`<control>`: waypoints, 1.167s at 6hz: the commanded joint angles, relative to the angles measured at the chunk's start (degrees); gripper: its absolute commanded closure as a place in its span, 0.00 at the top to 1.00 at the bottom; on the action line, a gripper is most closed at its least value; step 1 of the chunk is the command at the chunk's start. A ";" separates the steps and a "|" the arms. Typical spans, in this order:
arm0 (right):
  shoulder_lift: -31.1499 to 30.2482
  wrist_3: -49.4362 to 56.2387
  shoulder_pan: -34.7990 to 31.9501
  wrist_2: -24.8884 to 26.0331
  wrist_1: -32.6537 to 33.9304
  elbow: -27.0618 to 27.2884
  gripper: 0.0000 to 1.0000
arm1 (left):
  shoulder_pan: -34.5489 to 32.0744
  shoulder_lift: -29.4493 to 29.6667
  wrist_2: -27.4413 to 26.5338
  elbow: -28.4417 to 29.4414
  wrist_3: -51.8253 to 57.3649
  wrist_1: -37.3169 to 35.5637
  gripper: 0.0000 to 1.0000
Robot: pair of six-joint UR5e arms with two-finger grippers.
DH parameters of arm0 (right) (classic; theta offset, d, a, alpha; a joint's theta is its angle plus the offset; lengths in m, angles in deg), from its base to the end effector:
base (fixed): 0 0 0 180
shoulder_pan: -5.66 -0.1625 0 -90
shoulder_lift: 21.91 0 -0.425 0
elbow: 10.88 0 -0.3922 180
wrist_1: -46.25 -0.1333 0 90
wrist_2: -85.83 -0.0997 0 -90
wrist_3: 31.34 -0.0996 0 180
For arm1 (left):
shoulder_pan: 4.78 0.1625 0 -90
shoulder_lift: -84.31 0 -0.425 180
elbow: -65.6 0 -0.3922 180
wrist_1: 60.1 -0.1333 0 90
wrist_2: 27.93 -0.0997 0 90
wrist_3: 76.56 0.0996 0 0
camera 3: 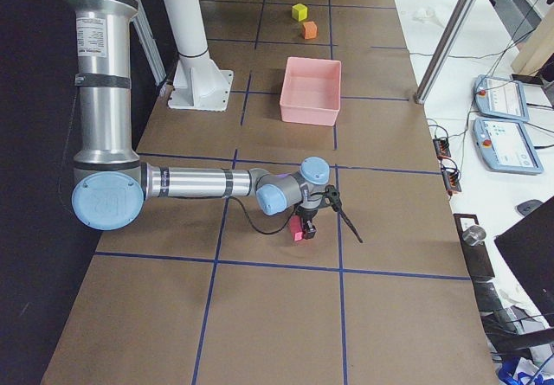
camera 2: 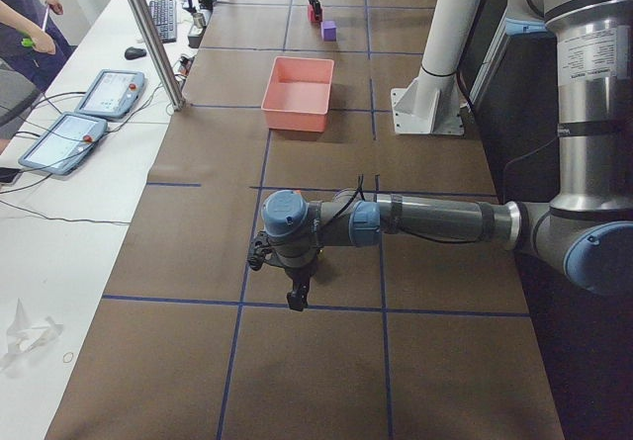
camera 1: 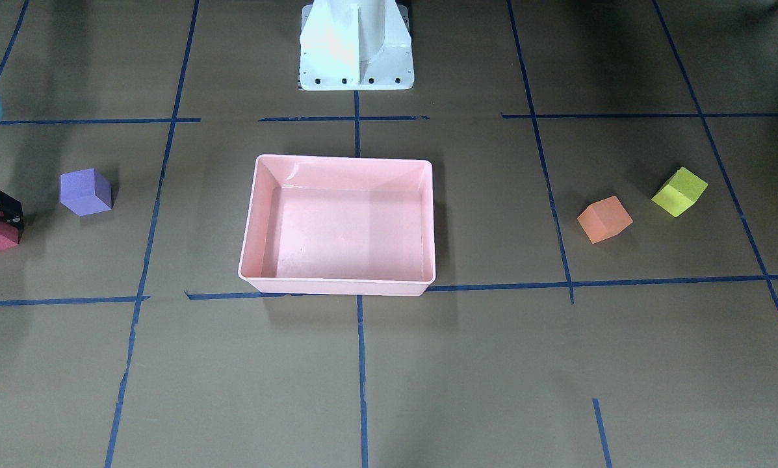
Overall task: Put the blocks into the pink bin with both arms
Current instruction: 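Lower the right gripper onto the pink cube and grasp it, then carry the pink cube with the right gripper into the pink bin and release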
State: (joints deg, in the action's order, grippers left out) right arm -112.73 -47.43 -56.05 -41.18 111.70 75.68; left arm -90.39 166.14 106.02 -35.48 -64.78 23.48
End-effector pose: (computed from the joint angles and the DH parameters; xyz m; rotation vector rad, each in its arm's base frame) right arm -0.1753 -0.4804 0.6566 0.0753 -0.7236 -0.3178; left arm -0.0313 -0.4301 0.6410 -0.0087 0.7710 0.2446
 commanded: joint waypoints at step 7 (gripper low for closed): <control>24.93 -50.98 12.27 2.77 11.50 11.79 0.25 | 0.00 0.00 0.00 -0.26 0.00 0.61 1.00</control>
State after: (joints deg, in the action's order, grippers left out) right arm -93.39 -90.36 -48.58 -42.76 119.73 87.40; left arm -90.39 166.14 106.02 -35.61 -64.78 23.91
